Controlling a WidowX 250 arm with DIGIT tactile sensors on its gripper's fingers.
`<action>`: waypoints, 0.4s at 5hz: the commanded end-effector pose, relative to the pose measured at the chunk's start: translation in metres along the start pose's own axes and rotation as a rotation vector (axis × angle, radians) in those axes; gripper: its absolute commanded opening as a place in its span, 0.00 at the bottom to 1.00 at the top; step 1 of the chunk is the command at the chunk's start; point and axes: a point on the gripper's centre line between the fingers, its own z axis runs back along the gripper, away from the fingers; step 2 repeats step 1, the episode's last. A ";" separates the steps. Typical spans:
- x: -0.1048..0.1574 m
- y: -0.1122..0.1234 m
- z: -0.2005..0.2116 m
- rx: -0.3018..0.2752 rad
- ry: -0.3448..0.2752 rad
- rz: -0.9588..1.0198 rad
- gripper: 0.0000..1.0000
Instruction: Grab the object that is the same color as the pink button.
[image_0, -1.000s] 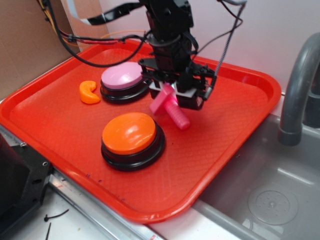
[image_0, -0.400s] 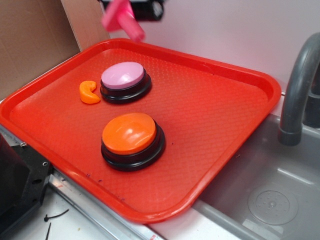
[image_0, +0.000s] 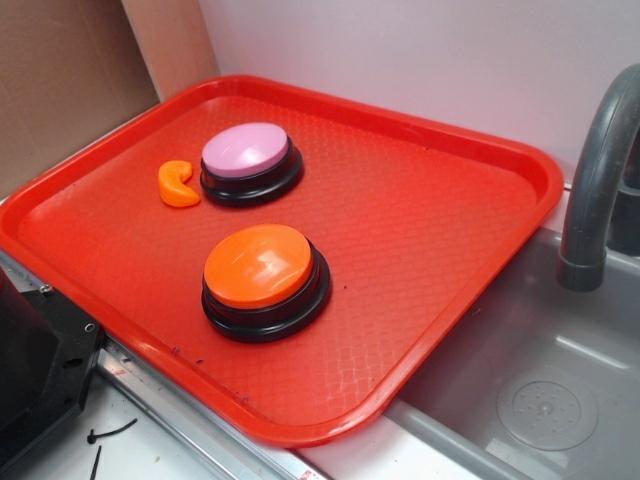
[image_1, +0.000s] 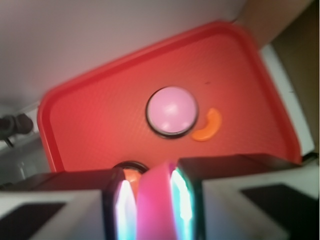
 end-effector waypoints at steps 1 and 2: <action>-0.008 0.013 0.005 0.082 -0.030 0.010 0.00; -0.008 0.013 0.005 0.082 -0.030 0.010 0.00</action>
